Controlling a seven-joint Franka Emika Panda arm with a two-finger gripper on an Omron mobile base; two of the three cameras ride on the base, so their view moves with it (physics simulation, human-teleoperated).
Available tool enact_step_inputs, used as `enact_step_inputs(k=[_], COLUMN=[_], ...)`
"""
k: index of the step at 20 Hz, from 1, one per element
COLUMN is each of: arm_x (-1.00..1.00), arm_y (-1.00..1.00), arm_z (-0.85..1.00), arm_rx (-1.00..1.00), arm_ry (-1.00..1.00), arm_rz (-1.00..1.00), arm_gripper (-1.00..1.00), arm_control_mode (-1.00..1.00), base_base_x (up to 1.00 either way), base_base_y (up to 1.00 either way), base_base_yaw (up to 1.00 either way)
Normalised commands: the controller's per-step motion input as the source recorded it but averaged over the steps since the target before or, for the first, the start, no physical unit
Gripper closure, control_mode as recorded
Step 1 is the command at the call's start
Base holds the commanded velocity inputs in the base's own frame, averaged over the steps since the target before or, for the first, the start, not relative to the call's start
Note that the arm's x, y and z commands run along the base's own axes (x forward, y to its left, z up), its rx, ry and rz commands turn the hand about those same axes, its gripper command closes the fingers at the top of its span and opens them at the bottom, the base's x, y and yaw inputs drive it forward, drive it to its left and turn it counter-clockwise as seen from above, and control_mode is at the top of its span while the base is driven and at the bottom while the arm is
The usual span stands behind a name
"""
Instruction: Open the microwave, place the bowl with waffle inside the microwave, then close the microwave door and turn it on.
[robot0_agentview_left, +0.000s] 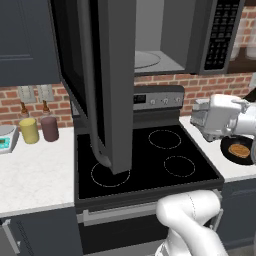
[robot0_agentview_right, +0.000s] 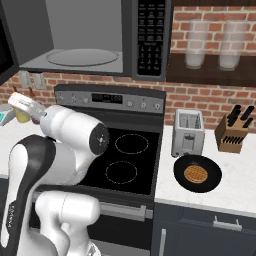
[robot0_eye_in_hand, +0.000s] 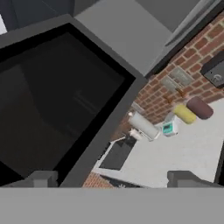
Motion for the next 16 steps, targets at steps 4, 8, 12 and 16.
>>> enact_step_inputs(k=[4,8,12,16], arm_x=[0.44,0.49,0.75,0.78], arm_y=[-1.0,-1.0,-1.0,-0.9], arm_z=[-0.54,-0.33,-0.33,-0.43], arm_rx=[-0.43,-0.47,-0.5,-0.52], arm_ry=[0.02,0.16,0.33,0.34], arm_rz=[-0.35,-0.35,-0.3,-0.28], arm_gripper=[-1.0,-1.0,-1.0,-1.0], arm_control_mode=[-1.0,-1.0,-1.0,-1.0], base_base_x=[0.0,0.0,0.0,0.0], base_base_y=[0.0,0.0,0.0,0.0], base_base_yaw=[0.0,0.0,0.0,0.0])
